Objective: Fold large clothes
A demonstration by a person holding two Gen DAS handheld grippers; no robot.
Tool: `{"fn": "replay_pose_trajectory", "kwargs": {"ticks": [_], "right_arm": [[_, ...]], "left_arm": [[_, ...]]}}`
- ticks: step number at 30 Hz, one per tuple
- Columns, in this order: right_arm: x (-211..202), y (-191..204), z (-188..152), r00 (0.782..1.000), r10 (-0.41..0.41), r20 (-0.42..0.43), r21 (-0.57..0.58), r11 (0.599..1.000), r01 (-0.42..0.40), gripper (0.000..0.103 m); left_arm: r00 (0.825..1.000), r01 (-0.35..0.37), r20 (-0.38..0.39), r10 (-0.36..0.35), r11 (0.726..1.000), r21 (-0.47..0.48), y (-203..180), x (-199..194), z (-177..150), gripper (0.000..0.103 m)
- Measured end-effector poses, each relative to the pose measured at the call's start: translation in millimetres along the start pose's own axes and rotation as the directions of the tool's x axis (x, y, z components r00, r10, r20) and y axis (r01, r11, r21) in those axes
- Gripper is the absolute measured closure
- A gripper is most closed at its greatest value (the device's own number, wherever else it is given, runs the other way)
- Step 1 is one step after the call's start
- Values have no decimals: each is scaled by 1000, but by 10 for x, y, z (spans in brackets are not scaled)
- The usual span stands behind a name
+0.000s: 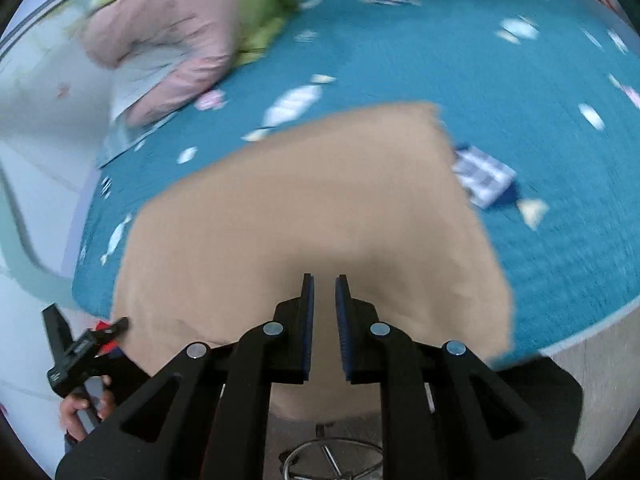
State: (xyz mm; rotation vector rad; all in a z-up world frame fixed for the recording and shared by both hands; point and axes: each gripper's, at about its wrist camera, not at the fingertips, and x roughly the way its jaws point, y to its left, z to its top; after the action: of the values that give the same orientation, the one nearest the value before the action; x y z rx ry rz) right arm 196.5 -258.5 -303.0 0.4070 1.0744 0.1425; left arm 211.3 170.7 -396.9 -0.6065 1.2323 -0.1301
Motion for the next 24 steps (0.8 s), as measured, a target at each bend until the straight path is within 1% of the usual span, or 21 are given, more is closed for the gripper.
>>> {"fn": "replay_pose_trajectory", "kwargs": {"ticks": [2, 3, 5, 7, 9, 10, 13, 14, 15, 16, 17, 18, 19, 21, 23, 24], "right_arm": [[139, 187, 88, 1000, 21, -11, -18, 1000, -21, 91], [212, 293, 165, 999, 39, -3, -19, 999, -40, 91], [351, 436, 280, 999, 51, 0, -30, 998, -51, 91], [513, 590, 426, 999, 50, 4, -32, 998, -50, 91], [673, 702, 550, 998, 60, -2, -21, 998, -60, 94], [762, 733, 609, 997, 72, -14, -3, 997, -72, 94], [1103, 778, 737, 993, 69, -97, 44, 997, -65, 94], [1306, 771, 752, 987, 22, -160, 43, 999, -15, 94], [1463, 730, 740, 979, -10, -202, 38, 999, 18, 97], [1575, 678, 719, 976, -14, -216, 43, 999, 24, 97], [1642, 634, 712, 977, -3, -213, 56, 998, 16, 97], [1666, 574, 713, 980, 24, -198, 89, 996, -6, 98], [1646, 552, 721, 980, 39, -194, 109, 994, -18, 98], [1517, 571, 706, 981, 55, -186, 99, 994, -37, 98], [1238, 585, 563, 978, 100, -184, 98, 992, -83, 97], [1129, 582, 480, 977, 113, -182, 93, 991, -98, 93]], "left_arm": [[1000, -6, -12, 7, 1000, 11, -29, 83, -3, 17], [1000, -2, -23, 2, 1000, 20, -39, 134, 0, 17], [999, 1, -52, -1, 1000, 16, -13, 217, -11, 17], [997, 25, -74, -24, 1000, 10, 5, 269, -40, 22], [996, 42, -75, -41, 999, 16, -1, 267, -42, 29], [996, 50, -76, -48, 998, 24, -10, 256, -43, 31], [994, 67, -83, -64, 997, 36, -49, 263, -48, 41], [994, 76, -86, -72, 996, 43, -62, 263, -50, 49], [993, 81, -88, -76, 995, 50, -88, 275, -33, 55], [992, 91, -92, -86, 994, 56, -102, 288, -13, 59], [990, 110, -94, -103, 992, 68, -129, 277, -7, 68], [990, 114, -93, -106, 991, 77, -167, 281, 14, 73], [990, 119, -88, -111, 989, 93, -200, 252, 18, 75], [991, 118, -81, -110, 987, 106, -247, 209, 17, 81], [988, 142, -73, -136, 985, 94, -259, 153, 33, 83], [987, 152, -63, -147, 984, 96, -273, 109, 43, 84]]}}
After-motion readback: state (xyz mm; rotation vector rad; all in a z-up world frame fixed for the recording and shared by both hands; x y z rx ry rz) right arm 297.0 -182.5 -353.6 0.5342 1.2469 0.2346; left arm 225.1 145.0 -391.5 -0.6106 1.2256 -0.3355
